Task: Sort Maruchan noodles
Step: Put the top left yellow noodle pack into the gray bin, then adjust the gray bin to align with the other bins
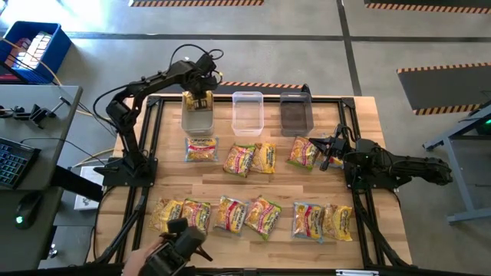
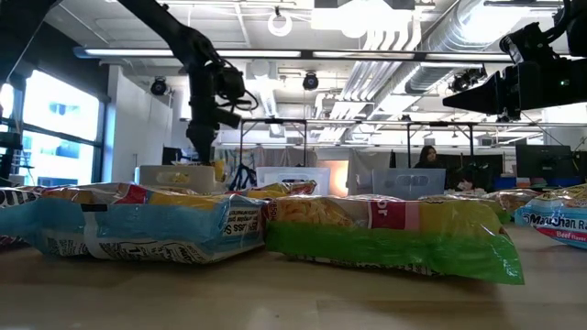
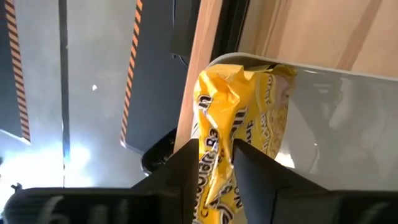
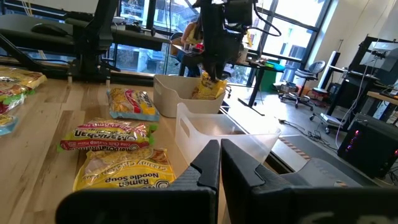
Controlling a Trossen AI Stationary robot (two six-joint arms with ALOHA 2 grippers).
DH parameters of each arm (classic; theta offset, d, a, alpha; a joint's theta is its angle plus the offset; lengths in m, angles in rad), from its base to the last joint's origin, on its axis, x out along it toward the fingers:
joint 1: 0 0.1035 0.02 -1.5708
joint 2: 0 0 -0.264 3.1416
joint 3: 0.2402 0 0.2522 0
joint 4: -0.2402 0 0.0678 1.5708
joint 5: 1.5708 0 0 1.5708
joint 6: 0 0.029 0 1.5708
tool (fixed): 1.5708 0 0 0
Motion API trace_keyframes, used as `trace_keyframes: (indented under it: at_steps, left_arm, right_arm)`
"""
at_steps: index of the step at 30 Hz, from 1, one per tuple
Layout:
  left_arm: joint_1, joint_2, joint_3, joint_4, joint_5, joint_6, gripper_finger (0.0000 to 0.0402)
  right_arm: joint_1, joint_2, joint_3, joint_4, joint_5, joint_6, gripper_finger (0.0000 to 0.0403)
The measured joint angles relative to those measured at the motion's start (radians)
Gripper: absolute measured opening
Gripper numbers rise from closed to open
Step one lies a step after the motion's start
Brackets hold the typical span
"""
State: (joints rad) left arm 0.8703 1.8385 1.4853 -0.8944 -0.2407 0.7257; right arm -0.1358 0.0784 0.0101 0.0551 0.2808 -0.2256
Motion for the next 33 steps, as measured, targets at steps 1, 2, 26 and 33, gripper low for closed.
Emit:
trace_keyframes:
  at_steps: [1, 2, 26, 33]
  left_arm:
    - [0.000, -0.011, 0.000, 0.000, 0.010, 0.000, 0.0094]
    - [0.000, -0.024, 0.000, 0.002, 0.023, -0.008, 0.0094]
    - [-0.042, -0.221, -0.493, 0.533, 0.261, -0.307, 0.0001]
    - [-0.042, -0.156, -0.500, 0.628, 0.265, -0.331, 0.0000]
  right_arm:
    - [0.000, 0.000, 0.000, 0.000, 0.000, 0.000, 0.0002]
    - [0.000, 0.000, 0.000, 0.000, 0.000, 0.000, 0.0002]
    - [0.000, 0.000, 0.000, 0.000, 0.004, 0.000, 0.0002]
    - [0.000, 0.000, 0.000, 0.000, 0.004, 0.000, 0.0002]
